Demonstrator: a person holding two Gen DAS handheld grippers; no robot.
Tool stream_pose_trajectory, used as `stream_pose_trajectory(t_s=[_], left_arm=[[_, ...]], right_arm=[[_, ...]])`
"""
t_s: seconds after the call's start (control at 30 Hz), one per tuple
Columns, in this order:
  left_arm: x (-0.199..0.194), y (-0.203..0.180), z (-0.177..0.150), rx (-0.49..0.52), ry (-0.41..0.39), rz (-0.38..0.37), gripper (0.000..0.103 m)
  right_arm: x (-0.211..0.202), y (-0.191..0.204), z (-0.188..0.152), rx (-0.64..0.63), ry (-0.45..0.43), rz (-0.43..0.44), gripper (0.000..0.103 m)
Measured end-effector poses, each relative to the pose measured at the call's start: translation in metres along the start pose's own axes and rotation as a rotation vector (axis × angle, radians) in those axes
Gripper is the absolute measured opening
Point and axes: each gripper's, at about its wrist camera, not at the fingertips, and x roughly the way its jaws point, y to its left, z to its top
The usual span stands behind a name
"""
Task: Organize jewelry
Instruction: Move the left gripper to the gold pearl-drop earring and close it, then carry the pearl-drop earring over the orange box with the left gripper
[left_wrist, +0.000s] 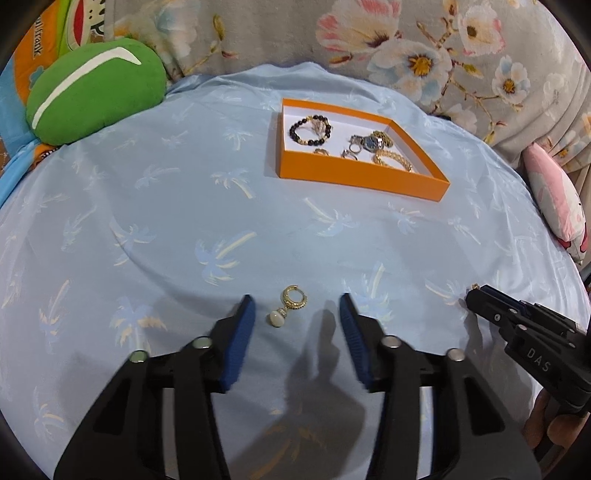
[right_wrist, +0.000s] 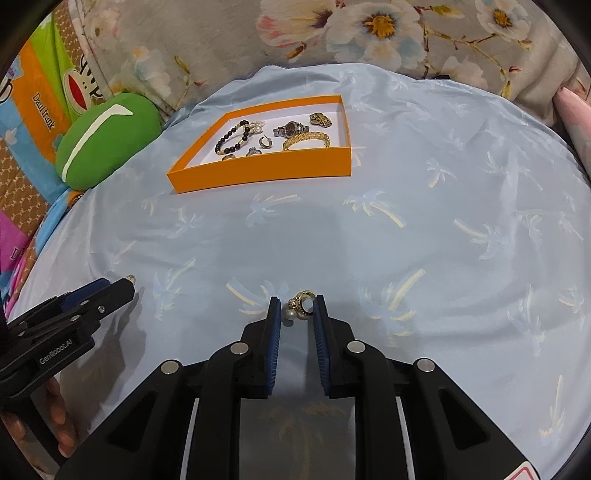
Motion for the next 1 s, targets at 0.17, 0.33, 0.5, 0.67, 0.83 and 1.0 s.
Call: stream_pose_trajectory(t_s=[0.17, 0.33, 0.5, 0.67, 0.83, 1.0], left_arm=[[0.002, -0.003, 0.002, 0.012, 0.003, 0.004, 0.026], [0.004, -0.003, 0.003, 0.006, 0.008, -0.010, 0.006], [0.002, -0.004, 0.003, 0.011, -0.001, -0.019, 0.003], [-0.002, -0.006, 0.003, 0.014, -0.014, -0.023, 0.003], [-0.013, -0.010, 0.006, 0.008, -0.040, -0.040, 0.003], [-0.028, -0.014, 0.017, 0.005, -0.074, -0.071, 0.003]], right_arm=[[0.001, -0.002, 0.000, 0.010, 0.002, 0.010, 0.017], [0.000, -0.002, 0.000, 0.012, 0.002, 0.011, 0.017], [-0.001, -0.001, 0.000, 0.011, -0.008, 0.011, 0.017], [-0.003, -0.001, 0.000, 0.012, -0.019, 0.013, 0.017], [-0.008, -0.003, 0.004, 0.021, -0.030, 0.025, 0.017], [-0.018, -0.006, 0.014, 0.021, -0.059, 0.033, 0.017]])
